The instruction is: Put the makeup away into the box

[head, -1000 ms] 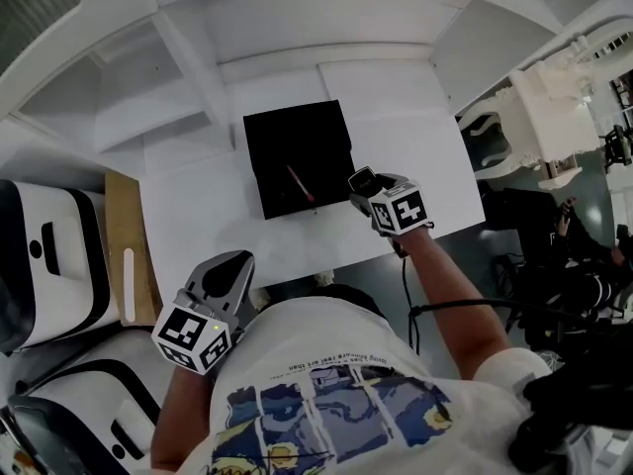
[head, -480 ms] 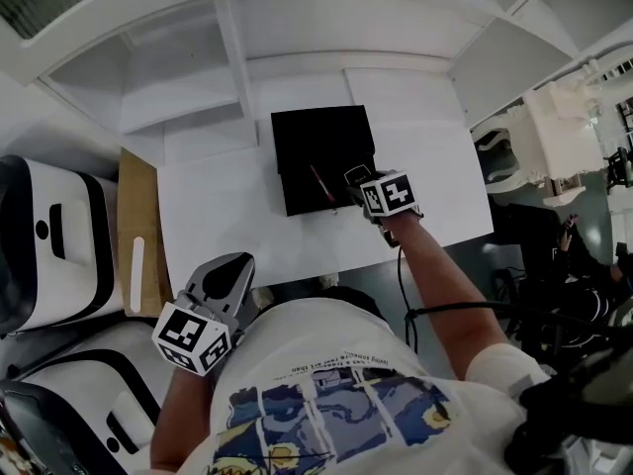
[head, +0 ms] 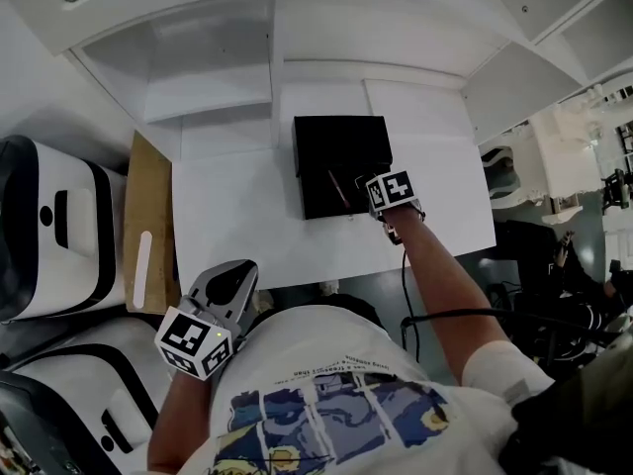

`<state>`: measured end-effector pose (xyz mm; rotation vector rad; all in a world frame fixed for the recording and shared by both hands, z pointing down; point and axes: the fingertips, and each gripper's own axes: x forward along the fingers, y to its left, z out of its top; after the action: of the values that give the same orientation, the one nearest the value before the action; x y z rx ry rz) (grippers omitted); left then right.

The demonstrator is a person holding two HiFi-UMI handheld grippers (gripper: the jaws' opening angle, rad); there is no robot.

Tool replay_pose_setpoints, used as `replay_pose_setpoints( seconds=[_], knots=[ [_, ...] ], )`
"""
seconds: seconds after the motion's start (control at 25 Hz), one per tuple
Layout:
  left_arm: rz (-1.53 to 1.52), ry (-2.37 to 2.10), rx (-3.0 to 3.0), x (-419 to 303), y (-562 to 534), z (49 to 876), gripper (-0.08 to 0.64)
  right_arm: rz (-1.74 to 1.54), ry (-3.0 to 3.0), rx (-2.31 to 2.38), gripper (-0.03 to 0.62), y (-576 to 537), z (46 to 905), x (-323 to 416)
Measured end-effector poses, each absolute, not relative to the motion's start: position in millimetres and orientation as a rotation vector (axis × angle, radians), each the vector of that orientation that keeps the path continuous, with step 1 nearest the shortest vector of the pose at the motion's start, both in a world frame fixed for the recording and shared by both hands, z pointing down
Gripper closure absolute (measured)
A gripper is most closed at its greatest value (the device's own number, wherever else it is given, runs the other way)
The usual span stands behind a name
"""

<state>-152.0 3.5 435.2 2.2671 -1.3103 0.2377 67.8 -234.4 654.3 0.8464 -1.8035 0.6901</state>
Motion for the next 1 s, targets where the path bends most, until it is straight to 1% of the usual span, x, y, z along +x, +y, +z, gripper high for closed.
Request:
replay_pose_setpoints(
  seconds=[0.52,1.0],
  knots=[
    [0.229,-1.352,2.213,-184.2,22.0,440.9,0.545,0.666,-1.707,0.842,0.265,-234.1,676.4,60.7],
    [0.237,-1.320,2.229,-187.9,21.2,440.8,0.545,0.587,-1.647,0.836,0.265,-231.9,683.0,62.5]
  ],
)
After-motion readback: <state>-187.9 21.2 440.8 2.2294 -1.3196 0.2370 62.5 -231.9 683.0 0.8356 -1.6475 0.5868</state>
